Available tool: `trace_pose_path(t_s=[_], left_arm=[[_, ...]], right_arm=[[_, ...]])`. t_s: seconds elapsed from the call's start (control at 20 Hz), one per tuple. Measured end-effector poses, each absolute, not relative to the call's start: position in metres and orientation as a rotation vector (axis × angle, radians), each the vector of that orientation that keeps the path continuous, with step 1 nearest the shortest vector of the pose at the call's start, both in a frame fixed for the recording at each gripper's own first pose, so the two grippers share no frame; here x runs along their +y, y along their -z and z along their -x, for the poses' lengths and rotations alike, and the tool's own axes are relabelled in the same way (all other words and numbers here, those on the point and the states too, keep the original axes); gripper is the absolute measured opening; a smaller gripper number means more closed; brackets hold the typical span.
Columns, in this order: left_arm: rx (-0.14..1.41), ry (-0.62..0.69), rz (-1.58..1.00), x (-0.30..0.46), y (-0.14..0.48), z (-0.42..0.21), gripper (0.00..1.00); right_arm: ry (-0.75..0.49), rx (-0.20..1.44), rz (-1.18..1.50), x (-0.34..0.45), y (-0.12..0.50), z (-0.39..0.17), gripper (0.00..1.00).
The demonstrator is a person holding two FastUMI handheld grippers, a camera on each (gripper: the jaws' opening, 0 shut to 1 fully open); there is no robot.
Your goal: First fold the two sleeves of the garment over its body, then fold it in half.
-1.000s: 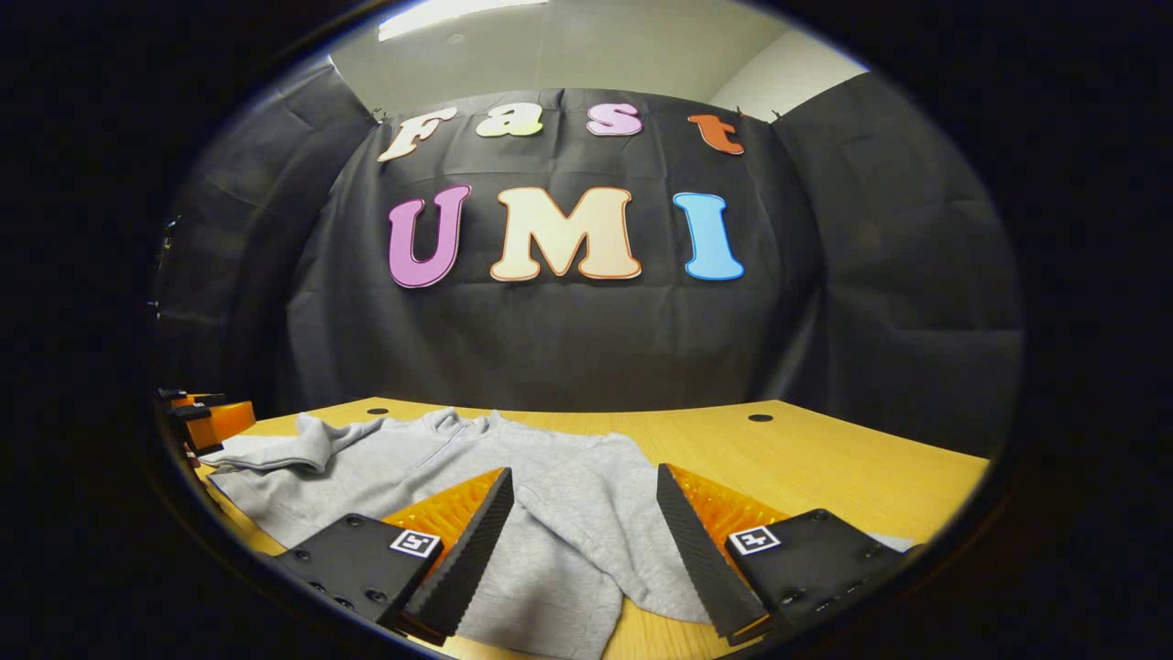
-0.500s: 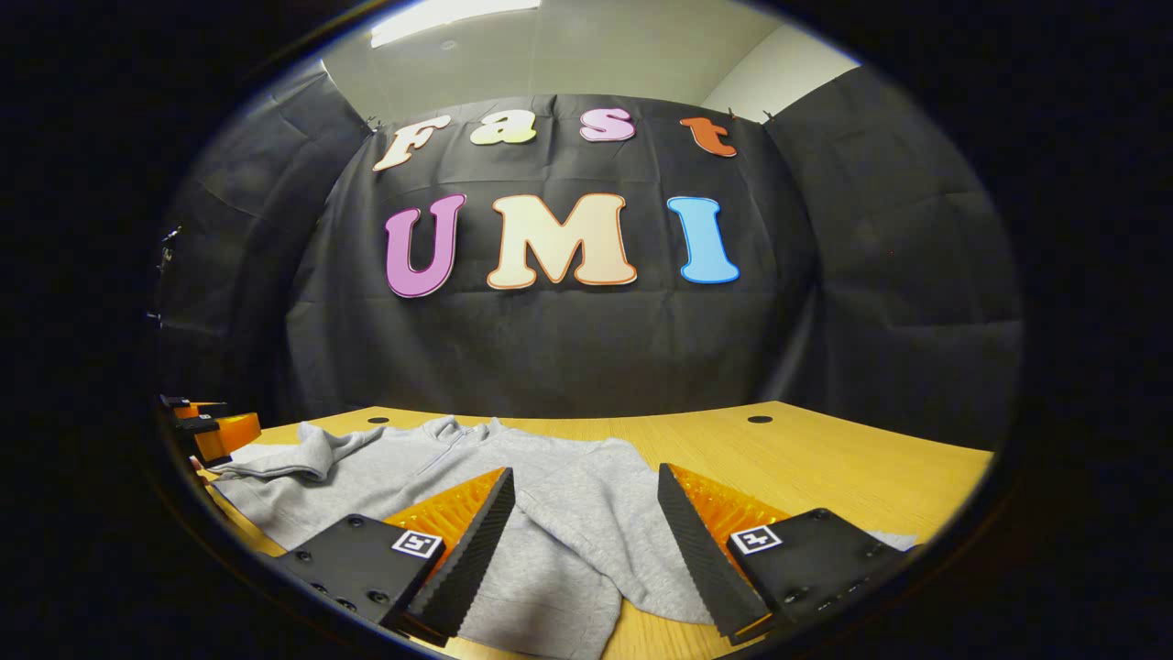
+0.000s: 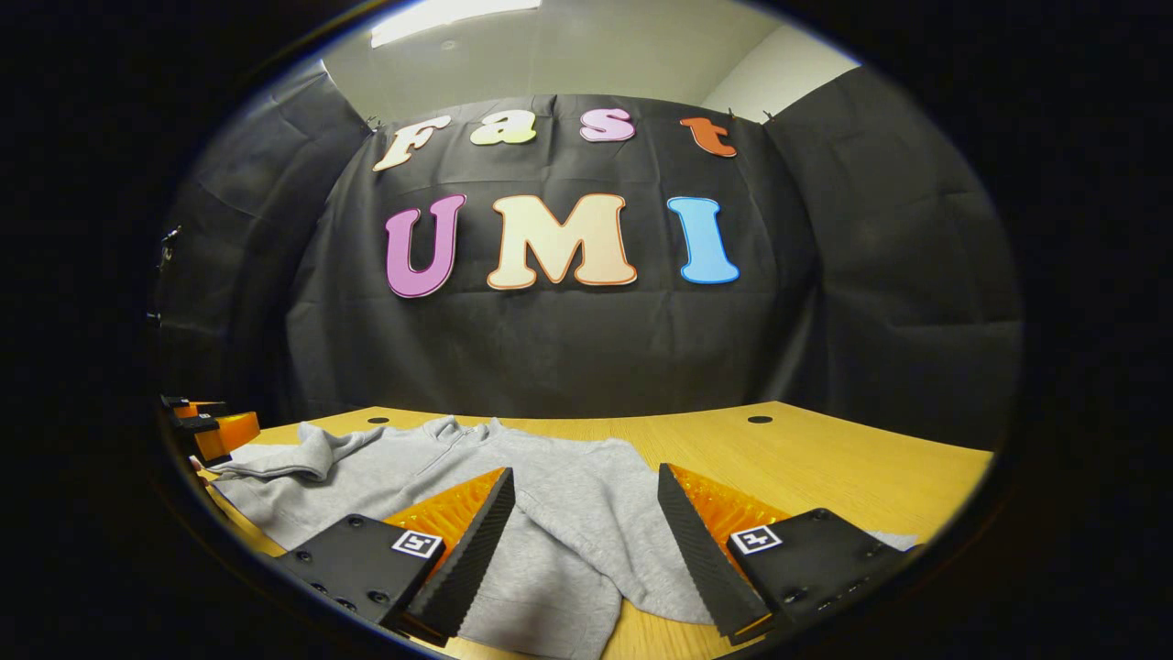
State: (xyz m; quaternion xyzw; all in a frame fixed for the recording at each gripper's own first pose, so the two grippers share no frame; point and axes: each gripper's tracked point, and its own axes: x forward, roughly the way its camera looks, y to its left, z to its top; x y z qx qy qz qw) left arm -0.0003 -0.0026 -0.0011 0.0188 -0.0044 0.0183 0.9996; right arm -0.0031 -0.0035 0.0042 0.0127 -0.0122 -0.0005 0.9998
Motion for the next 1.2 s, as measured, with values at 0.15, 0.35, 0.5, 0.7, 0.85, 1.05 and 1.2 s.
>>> trace_pose_path(t_s=[0.15, 0.35, 0.5, 0.7, 0.85, 1.05, 1.2], left_arm=[[-0.008, -0.037, -0.037, -0.003, 0.001, 0.001, 0.94], [-0.007, -0.037, -0.035, -0.003, 0.001, 0.001, 0.94], [-0.006, -0.037, -0.035, -0.003, 0.002, 0.001, 0.94], [-0.008, -0.03, -0.035, -0.004, 0.002, 0.001, 0.94], [-0.009, -0.03, -0.036, -0.004, 0.002, 0.0, 0.95], [-0.01, -0.027, -0.036, -0.005, 0.002, 0.0, 0.94], [-0.009, -0.027, -0.036, -0.005, 0.003, 0.001, 0.94]], right_arm=[[-0.034, -0.011, -0.038, 0.0, -0.003, 0.004, 0.98], [-0.077, 0.004, -0.087, -0.015, -0.038, 0.009, 0.98], [-0.035, 0.074, 0.001, -0.063, -0.058, 0.018, 0.98], [0.134, 0.228, 0.104, -0.157, -0.045, 0.043, 0.98], [0.198, 0.407, 0.117, -0.197, 0.001, 0.068, 0.98], [0.199, 0.591, 0.06, -0.21, 0.055, 0.087, 0.98], [0.157, 0.688, 0.0, -0.201, 0.08, 0.095, 0.99]])
